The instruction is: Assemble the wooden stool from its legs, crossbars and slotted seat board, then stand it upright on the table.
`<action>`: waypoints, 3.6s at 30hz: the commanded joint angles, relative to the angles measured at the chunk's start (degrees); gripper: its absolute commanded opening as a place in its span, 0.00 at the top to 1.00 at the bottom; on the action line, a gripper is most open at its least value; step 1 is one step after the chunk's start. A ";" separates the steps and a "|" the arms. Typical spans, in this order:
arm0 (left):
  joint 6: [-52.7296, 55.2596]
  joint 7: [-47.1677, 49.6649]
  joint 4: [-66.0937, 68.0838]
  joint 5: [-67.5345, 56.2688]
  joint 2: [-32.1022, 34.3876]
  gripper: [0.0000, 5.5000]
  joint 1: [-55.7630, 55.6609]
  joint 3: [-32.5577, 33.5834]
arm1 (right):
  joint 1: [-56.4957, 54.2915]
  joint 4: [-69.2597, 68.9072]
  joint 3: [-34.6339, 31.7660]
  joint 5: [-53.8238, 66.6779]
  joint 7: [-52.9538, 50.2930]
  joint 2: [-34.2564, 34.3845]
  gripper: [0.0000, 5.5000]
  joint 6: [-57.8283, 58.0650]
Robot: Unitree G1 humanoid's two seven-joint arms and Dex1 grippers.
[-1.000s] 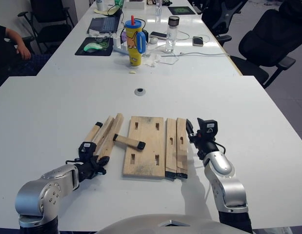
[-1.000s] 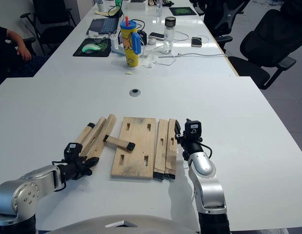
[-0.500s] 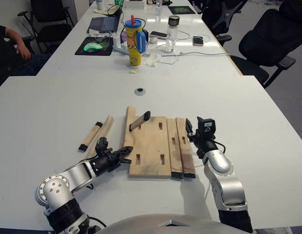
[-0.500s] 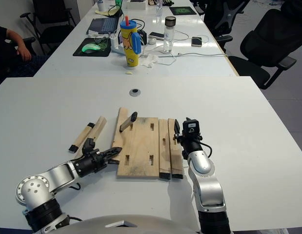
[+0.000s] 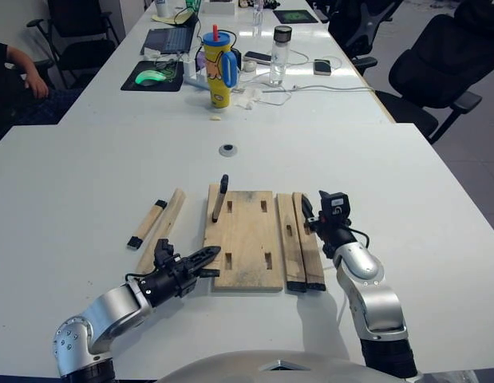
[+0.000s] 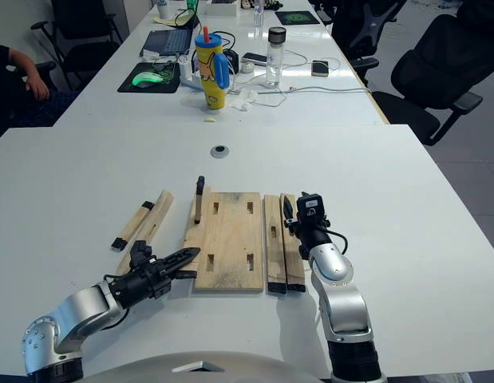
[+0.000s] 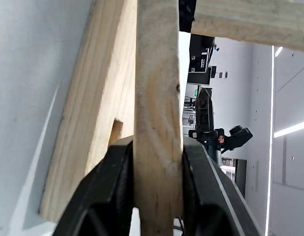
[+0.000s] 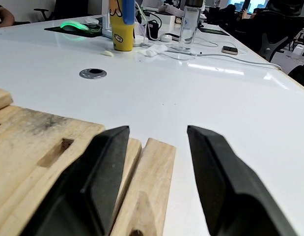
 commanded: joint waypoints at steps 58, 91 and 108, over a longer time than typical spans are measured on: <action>-4.70 -38.07 -1.24 3.19 42.39 0.08 -5.53 -14.96 | 5.81 -2.51 0.17 -1.49 -6.19 5.15 0.60 -2.16; -0.10 -57.71 9.68 34.38 37.35 0.08 -7.44 -12.07 | 3.29 -1.77 -0.64 -1.58 -3.92 3.85 0.60 -1.44; 3.62 -54.30 4.28 34.87 32.33 0.08 -13.78 -9.42 | 3.67 -1.03 -0.30 -2.09 -4.89 5.15 0.60 -2.19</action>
